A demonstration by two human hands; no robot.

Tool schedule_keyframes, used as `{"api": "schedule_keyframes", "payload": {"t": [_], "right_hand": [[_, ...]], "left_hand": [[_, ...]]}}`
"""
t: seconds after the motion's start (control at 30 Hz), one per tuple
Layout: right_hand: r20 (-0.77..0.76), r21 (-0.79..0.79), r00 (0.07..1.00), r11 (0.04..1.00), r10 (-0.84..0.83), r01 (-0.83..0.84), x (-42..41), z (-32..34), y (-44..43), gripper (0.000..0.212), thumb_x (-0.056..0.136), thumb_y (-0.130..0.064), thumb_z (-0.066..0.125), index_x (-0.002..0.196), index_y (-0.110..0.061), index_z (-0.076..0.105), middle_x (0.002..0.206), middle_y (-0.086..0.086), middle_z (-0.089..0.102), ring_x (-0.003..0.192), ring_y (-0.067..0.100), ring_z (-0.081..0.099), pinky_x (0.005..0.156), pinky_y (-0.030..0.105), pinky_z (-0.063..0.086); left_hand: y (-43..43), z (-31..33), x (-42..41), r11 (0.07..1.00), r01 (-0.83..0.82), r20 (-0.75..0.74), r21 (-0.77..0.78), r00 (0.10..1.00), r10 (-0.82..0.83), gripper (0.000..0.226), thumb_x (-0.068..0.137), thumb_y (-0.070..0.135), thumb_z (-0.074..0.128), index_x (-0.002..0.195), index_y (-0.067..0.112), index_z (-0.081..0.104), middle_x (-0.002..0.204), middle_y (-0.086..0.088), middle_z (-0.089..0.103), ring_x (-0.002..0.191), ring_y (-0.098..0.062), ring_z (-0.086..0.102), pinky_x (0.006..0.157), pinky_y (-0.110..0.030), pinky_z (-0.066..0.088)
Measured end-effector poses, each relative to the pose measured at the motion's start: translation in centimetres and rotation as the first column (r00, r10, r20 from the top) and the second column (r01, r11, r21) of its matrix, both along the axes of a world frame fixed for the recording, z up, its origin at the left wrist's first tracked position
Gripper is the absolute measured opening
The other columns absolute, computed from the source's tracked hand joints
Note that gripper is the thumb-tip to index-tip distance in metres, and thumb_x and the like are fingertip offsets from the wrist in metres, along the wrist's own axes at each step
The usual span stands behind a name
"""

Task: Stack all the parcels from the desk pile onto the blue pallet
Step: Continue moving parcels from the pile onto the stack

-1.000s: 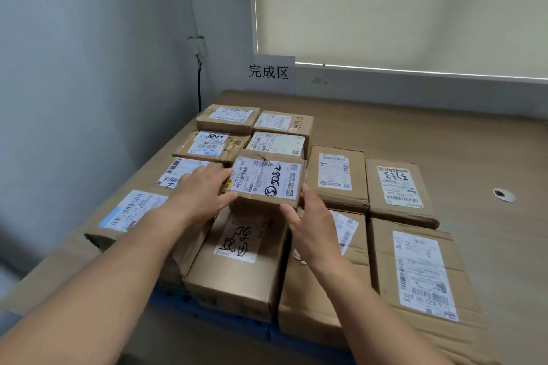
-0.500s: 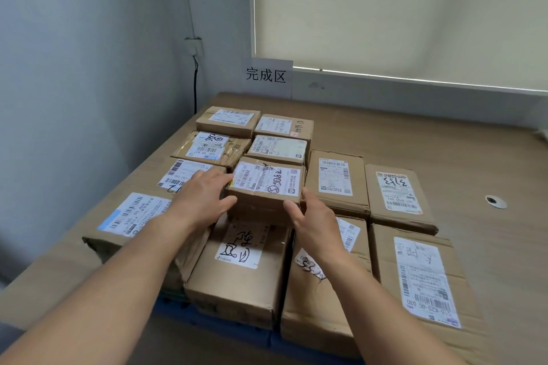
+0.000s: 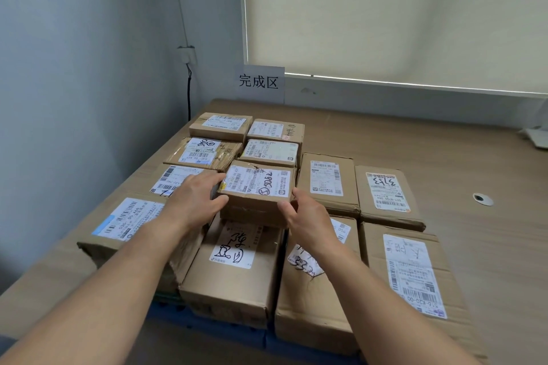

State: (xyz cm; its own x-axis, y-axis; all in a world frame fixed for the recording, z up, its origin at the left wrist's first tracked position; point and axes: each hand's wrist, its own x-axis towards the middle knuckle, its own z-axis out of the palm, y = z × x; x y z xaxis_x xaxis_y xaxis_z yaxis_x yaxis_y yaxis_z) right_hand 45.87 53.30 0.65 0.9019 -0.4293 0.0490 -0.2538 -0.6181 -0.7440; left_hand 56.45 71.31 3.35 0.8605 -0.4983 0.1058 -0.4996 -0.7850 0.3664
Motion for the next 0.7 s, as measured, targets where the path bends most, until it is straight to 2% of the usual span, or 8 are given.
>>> {"api": "schedule_keyframes", "payload": {"t": [0.2,0.27,0.47,0.53,0.6,0.7], "right_hand": [[0.003,-0.058,1.0,0.998,-0.01,0.01,-0.2,0.3,-0.2,0.028,0.097,-0.035,0.047,0.116,-0.015,0.053,0.115,0.004,0.063,0.106,0.023,0.057,0.084,0.034,0.044],[0.019,-0.083,0.999,0.996,-0.03,0.032,-0.8,0.5,-0.4,0.034,0.097,-0.035,0.048,0.124,-0.014,0.051,0.117,0.005,0.061,0.109,0.024,0.055,0.086,0.034,0.043],[0.064,-0.277,0.993,0.954,-0.098,0.112,-3.7,0.8,-2.5,0.048,0.097,-0.037,0.044,0.141,-0.017,0.038,0.137,0.002,0.049,0.124,0.02,0.046,0.098,0.034,0.039],[0.098,-0.346,0.987,0.925,-0.128,0.154,-5.2,1.1,-3.6,0.047,0.097,-0.035,0.044,0.141,-0.019,0.039,0.137,0.0,0.048,0.125,0.018,0.044,0.096,0.033,0.039],[0.143,-0.425,0.979,0.884,-0.149,0.196,-6.9,1.2,-4.8,0.044,0.097,-0.032,0.045,0.139,-0.019,0.042,0.134,0.0,0.05,0.123,0.019,0.045,0.093,0.032,0.04],[0.203,-0.532,0.966,0.81,-0.159,0.245,-9.8,1.3,-6.7,0.035,0.091,-0.024,0.055,0.125,-0.014,0.056,0.119,0.005,0.059,0.111,0.025,0.054,0.081,0.033,0.046]], "left_hand": [[-0.1,0.2,-0.4,1.0,0.01,0.011,0.025,1.0,-0.01,0.053,0.093,0.029,0.053,0.143,0.02,0.038,0.144,0.001,0.042,0.131,-0.02,0.034,0.105,-0.036,0.031],[-0.4,0.2,-0.5,1.0,0.011,0.048,0.005,0.999,-0.012,0.053,0.093,0.031,0.053,0.142,0.019,0.039,0.143,0.0,0.044,0.132,-0.02,0.034,0.106,-0.037,0.03],[-4.3,0.8,-3.0,0.972,0.136,0.232,-0.191,0.969,-0.09,0.044,0.091,0.026,0.057,0.133,0.015,0.051,0.135,-0.002,0.052,0.128,-0.023,0.041,0.108,-0.037,0.029],[-6.1,0.6,-4.6,0.95,0.193,0.255,-0.246,0.958,-0.129,0.044,0.09,0.032,0.054,0.129,0.013,0.055,0.13,-0.004,0.056,0.123,-0.024,0.047,0.103,-0.039,0.035],[-7.9,0.1,-6.7,0.936,0.243,0.27,-0.255,0.947,-0.173,0.054,0.085,0.044,0.042,0.125,0.013,0.058,0.124,-0.004,0.061,0.116,-0.026,0.052,0.097,-0.042,0.041],[-10.1,-1.3,-10.5,0.934,0.261,0.253,-0.243,0.947,-0.199,0.058,0.081,0.047,0.036,0.122,0.014,0.06,0.119,-0.003,0.063,0.111,-0.026,0.056,0.093,-0.042,0.043]]}}
